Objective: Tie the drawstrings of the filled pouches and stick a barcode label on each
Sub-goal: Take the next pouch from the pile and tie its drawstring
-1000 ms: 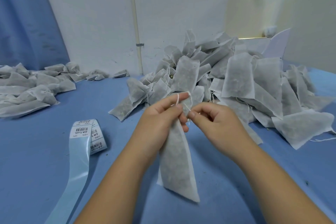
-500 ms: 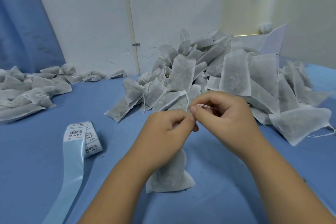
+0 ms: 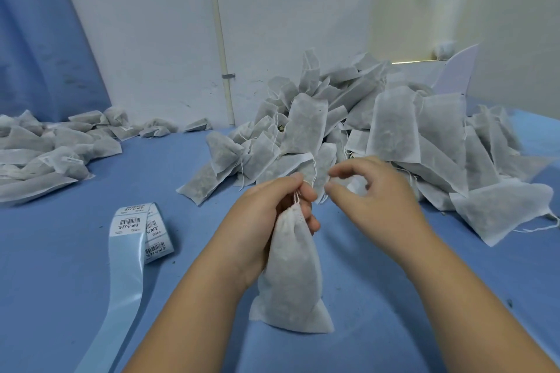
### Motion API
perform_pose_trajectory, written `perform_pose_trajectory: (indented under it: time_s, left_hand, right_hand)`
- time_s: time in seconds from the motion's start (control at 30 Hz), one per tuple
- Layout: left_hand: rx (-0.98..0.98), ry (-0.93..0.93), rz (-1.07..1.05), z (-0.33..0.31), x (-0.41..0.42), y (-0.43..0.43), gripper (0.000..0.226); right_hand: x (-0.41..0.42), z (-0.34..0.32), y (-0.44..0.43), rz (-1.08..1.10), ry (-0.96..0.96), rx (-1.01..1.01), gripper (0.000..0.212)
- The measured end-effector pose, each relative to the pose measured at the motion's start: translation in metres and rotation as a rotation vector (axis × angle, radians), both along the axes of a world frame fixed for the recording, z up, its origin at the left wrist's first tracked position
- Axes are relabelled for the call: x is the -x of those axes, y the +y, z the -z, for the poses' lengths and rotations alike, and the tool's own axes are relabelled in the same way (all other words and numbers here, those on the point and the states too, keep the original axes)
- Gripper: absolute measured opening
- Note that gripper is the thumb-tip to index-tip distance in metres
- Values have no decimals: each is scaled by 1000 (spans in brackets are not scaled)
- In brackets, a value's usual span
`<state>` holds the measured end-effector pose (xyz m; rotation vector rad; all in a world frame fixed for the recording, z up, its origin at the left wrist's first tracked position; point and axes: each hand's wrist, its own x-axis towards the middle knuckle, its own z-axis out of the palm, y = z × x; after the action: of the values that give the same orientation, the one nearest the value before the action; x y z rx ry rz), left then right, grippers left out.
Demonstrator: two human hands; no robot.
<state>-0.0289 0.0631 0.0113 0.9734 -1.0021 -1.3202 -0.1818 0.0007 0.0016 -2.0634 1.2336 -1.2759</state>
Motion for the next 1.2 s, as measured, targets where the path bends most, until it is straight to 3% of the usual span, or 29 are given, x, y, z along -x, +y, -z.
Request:
perform_pose_trajectory:
  time_s: [0.13,0.27,0.5,0.97,1.1,1.2]
  left_hand:
    - [-32,28,-28,3,-3,-4,36]
    - [-6,6,-2,5,-6,-6,32]
    - [40,-34,60,8,-9,-6,26]
    - [27,-289,145,0,-18,2,27]
    - [27,-301,119,0,-18,3,24]
    - [17,-278,81,1,-16,2,22]
  right_hand:
    - [-1,-6,6,-98,-177,80,22]
    - [-6,-10,17,-354,-292,-97,20]
    - [-7,-10,17,-412,-268,-283,12]
    - [-6,-9,18,-476,-123,-257,9]
    - [-4,-10,16,-454,-144,-254,33]
    - [-3,-9,13,-423,-131,-249,28]
